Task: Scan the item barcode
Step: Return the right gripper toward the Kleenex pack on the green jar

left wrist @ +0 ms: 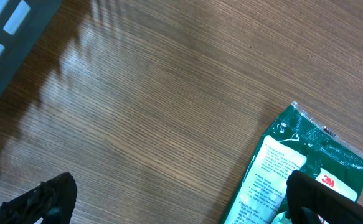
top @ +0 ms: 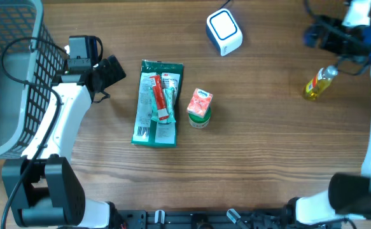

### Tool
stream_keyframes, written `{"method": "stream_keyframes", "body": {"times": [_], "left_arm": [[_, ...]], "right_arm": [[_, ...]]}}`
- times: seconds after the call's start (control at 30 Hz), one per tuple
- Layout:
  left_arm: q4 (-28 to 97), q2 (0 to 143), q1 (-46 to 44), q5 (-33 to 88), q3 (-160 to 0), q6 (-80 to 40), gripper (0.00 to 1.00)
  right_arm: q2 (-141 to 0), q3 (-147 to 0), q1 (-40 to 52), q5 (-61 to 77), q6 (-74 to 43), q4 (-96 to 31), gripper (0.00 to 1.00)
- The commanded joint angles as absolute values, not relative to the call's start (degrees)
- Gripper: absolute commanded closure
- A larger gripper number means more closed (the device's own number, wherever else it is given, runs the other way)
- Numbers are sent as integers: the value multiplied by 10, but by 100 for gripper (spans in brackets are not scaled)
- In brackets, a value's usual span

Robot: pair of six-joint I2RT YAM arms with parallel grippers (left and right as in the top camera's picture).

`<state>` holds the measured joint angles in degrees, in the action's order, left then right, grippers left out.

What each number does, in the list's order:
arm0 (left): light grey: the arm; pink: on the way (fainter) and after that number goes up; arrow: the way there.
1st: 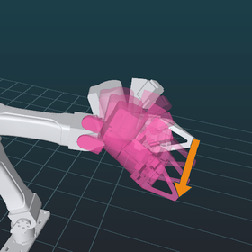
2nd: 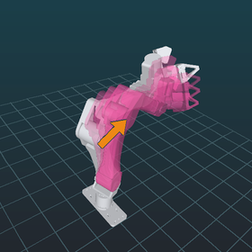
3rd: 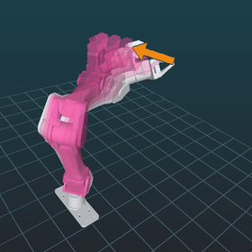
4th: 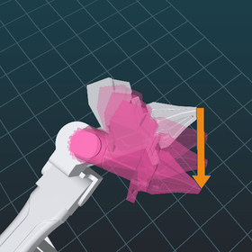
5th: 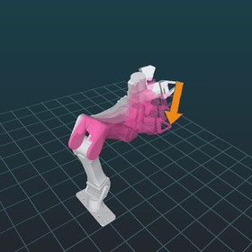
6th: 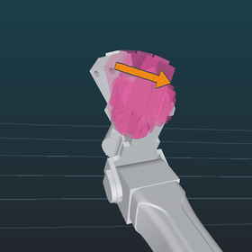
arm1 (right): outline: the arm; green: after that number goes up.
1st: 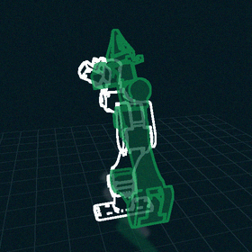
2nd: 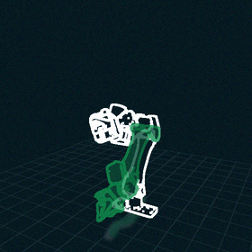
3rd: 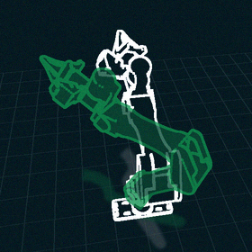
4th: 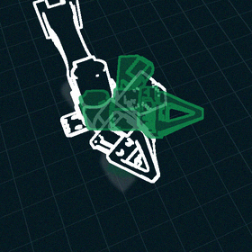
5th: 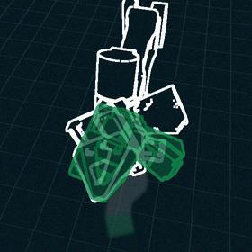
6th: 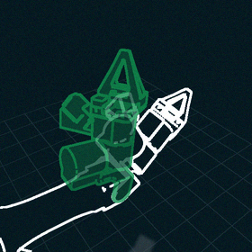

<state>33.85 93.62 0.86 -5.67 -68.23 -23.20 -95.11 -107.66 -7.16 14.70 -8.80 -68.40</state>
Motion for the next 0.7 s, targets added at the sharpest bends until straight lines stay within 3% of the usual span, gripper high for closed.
{"method": "stream_keyframes", "body": {"times": [0.0, 0.13, 0.27, 0.33, 0.4, 0.57, 0.63, 0.67], "left_arm": [[338, 929, 10, -54, -690, -229, 0], [338, 929, 10, -54, -690, -229, 0], [338, 929, 10, -54, -690, -229, 0], [338, 929, 10, -54, -690, -229, 0], [338, 929, 10, -54, -690, -229, 0], [338, 929, 10, -54, -690, -229, 0], [338, 929, 10, -54, -690, -229, 0], [338, 929, 10, -54, -690, -229, 0]], "right_arm": [[-943, -1082, 42, 215, -138, -702, 0], [-944, -1055, 185, 175, -164, -695, 0], [-944, -1026, 272, 159, -167, -684, 0], [-944, -1007, 289, 159, -169, -682, 0], [-944, -984, 298, 126, -212, -680, 8], [-944, -928, 298, 86, -231, -669, 14], [-944, -904, 298, 86, -232, -658, 0], [-944, -886, 298, 86, -232, -648, 0]]}}
